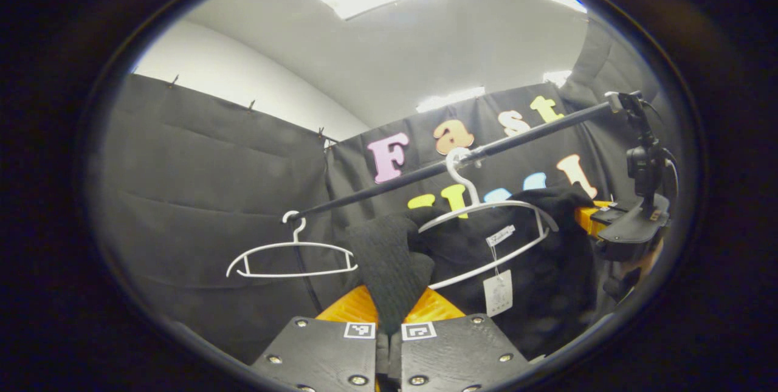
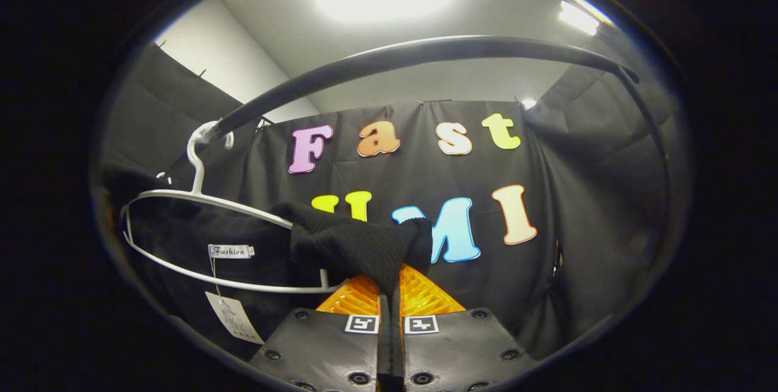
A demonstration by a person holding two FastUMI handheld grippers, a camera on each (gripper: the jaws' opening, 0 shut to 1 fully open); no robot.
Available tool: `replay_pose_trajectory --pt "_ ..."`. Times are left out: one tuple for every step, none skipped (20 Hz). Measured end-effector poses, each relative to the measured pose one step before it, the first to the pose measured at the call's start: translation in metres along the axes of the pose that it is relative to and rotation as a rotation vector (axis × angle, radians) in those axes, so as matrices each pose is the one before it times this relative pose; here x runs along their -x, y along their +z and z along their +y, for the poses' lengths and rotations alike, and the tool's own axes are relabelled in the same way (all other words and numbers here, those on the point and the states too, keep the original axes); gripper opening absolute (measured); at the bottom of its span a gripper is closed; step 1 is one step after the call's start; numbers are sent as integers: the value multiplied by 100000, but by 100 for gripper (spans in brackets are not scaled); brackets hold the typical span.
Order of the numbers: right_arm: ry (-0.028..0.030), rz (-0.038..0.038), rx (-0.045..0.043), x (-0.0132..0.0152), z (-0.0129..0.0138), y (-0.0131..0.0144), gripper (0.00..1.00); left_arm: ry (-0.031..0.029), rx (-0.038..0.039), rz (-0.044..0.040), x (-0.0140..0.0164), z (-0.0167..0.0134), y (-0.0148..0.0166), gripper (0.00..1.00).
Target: Grasp the clothes on the hanger with both hands and then place them into the laundry hamper below.
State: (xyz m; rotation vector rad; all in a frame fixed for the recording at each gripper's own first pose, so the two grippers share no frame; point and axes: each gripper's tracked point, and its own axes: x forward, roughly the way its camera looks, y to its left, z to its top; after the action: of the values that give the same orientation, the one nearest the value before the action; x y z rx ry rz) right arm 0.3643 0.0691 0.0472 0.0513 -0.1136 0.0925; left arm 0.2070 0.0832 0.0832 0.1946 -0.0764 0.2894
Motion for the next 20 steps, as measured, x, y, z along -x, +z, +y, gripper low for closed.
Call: replay_pose_trajectory --pt "-678 -600 393 -106 -357 189 1 74 -456 -127 -336 390 269 0" --pt "-640 -316 108 -239 -402 131 1 231 -596 -369 -244 386 303 0" --pt "-537 -250 -117 -98 -320 69 1 470 -538 -489 -359 612 339 0" --pt "-422 -306 -68 -148 -276 125 1 255 -309 -183 -84 658 171 0" --pt "-370 -275 314 -281 -343 108 1 -49 -117 -12 -140 553 211 0" --pt "-345 -310 411 -342 -301 162 1 67 -124 174 -87 761 52 0" --pt "-279 -270 129 -307 -274 69 1 -56 204 -179 -443 747 161 0" --pt "-145 -139 -117 -313 -229 -37 1 -383 258 111 -669 406 62 0" --pt "-110 -61 -121 -291 -190 -52 1 -910 146 64 -572 357 -40 0" --pt "-35 328 -84 -274 -107 -136 1 -1100 -185 -38 -579 299 -173 0" --pt "-20 497 -205 -239 -106 -153 1 -995 -377 -161 -499 407 27 1" --pt "34 588 -311 -260 -46 -274 1 -1111 -636 -197 -434 410 -85 1" --pt "27 704 -203 -132 -117 -329 1 -1242 -1179 274 -475 348 -99 1" --pt "80 723 -139 -217 -50 -369 1 -612 -989 159 -272 391 -181 0" --pt "16 832 -15 -190 -105 -428 1 -540 -439 139 -316 498 -36 0" --pt "48 957 7 -232 -70 -415 0 -549 7 243 -400 486 -126 0" --pt "46 867 -253 -276 -42 -319 1 -57 638 33 -364 768 -173 1" --pt "135 1071 -383 -292 -24 -371 1 10 1160 212 -251 793 -263 1" --pt "125 1006 -242 -218 -16 -252 1 194 907 273 -263 938 -348 1" --pt "298 1013 -347 -168 -1 -344 1 -478 904 878 -171 659 -495 0"
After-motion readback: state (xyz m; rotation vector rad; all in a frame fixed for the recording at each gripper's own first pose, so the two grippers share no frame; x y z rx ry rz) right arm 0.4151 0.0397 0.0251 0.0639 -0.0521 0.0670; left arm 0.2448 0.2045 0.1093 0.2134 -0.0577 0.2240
